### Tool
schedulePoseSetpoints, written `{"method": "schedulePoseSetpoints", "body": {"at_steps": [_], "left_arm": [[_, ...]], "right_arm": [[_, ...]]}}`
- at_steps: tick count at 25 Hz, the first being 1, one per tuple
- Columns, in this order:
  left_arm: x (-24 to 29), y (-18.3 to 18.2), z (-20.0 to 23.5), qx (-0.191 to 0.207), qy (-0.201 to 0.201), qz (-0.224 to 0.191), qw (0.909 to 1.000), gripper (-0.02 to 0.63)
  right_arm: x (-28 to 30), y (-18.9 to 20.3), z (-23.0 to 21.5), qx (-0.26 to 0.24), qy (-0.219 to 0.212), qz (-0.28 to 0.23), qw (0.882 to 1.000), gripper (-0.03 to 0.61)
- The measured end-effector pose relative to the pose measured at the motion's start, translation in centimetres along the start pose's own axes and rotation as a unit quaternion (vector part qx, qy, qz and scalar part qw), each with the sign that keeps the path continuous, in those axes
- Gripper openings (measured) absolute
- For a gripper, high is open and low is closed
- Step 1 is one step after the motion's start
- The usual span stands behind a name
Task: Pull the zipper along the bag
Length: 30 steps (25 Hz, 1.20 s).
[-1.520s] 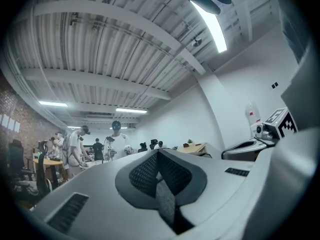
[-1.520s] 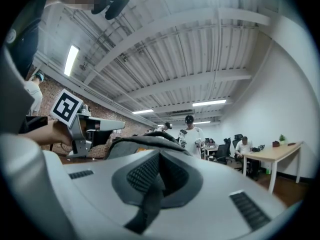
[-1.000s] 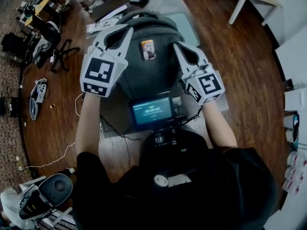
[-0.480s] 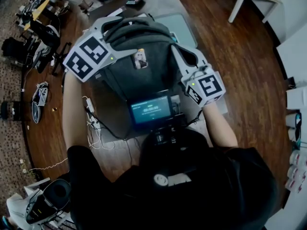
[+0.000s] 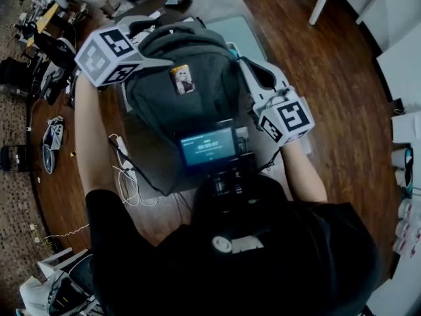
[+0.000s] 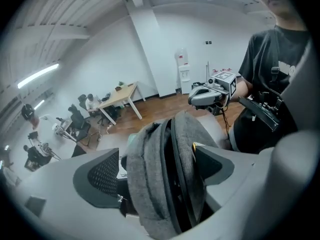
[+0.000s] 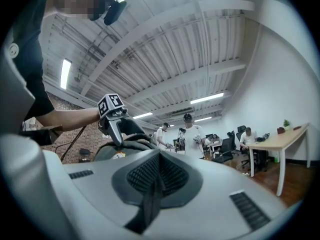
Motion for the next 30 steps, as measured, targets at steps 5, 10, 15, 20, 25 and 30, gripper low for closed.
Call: {"method": "schedulePoseSetpoints", "body": {"at_steps": [5, 10, 15, 20, 25, 30], "left_arm": [[2.3, 1.2, -0.7, -0.017, 0.062, 0.028, 0.9976, 0.469], [2.9, 1.0, -0.7, -0.006, 0.014, 0.014, 0.9998, 0.384], [2.2, 0.1, -1.6, -0.021, 0.003, -0.001, 0.9998, 0.172], [1.3, -0.1, -3.2, -0.023, 0.019, -0.02, 0.9993, 0.163], [0.5, 0.5, -3.8, -0.034, 0.02, -0.027, 0.9989, 0.163], [-0.1, 0.7, -3.9, -0.042, 0.027, -0.028, 0.9984, 0.163]], "right_arm": [[-0.1, 0.0, 0.1, 0.001, -0.002, 0.001, 1.0, 0.008], [-0.7, 0.0, -0.4, 0.003, 0.005, -0.002, 1.0, 0.008], [-2.2, 1.2, -2.5, -0.011, 0.027, 0.018, 0.999, 0.008], [-4.3, 7.1, -3.6, -0.077, -0.002, 0.12, 0.99, 0.024], [-5.7, 14.9, -2.1, -0.122, -0.075, 0.221, 0.965, 0.154], [-5.3, 18.7, -0.9, -0.142, -0.069, 0.244, 0.957, 0.155]]}}
Point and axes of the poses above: the fingertips, and each gripper's own axes: x forward along the fingers, z to its left, y out of its underside, the point moved 5 cm from there along -x, backward along the fingers, and after that the axes turned 5 degrees about -z, right-handed, at the moved point
